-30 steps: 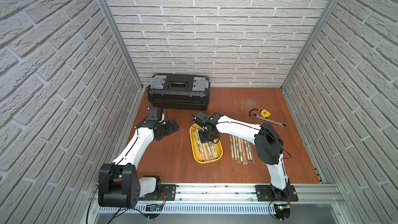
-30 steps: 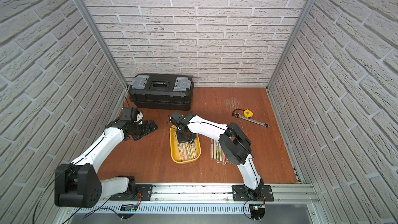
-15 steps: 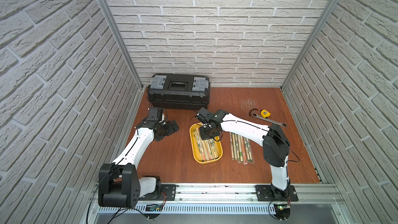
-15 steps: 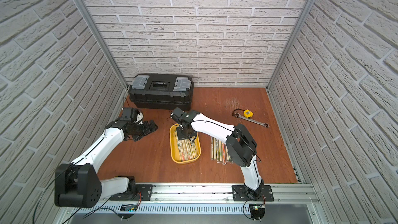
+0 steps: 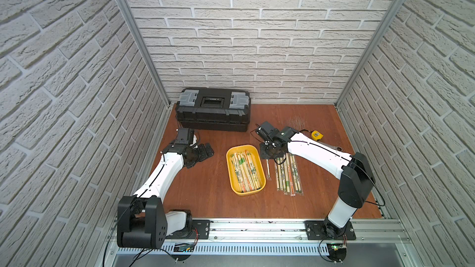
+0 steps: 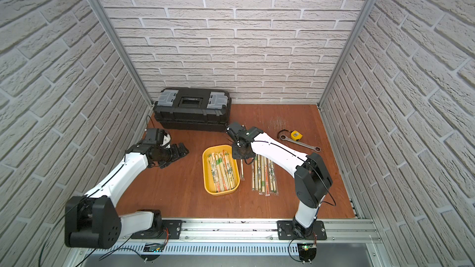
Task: Take the paired disposable chopsticks out of the storage box
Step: Place the paired disposable chopsticks at the center of the board.
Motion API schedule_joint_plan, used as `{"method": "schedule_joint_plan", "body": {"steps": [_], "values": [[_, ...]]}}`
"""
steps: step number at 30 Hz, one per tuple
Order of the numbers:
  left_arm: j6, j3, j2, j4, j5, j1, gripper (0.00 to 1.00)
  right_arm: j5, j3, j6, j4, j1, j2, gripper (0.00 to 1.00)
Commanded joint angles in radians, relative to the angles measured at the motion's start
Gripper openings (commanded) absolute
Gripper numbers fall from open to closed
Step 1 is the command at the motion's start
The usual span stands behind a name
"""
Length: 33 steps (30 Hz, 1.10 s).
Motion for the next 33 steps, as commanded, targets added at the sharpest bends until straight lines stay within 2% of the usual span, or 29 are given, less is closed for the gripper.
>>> {"method": "schedule_joint_plan", "body": {"steps": [1,14,33], "values": [[-0.010,-0.001,-0.024,0.009,0.005,-0.007,0.98,0.057,-0.046,0.026,-0.001,0.002,-0.014,0.09],[-0.019,0.019,-0.025,-0.010,-0.013,-0.036,0.98,0.029,-0.114,0.042,0.067,0.015,0.111,0.09],[-0.009,0.037,-0.009,-0.014,-0.017,-0.048,0.98,0.124,-0.126,0.075,0.034,0.011,0.176,0.10]]}}
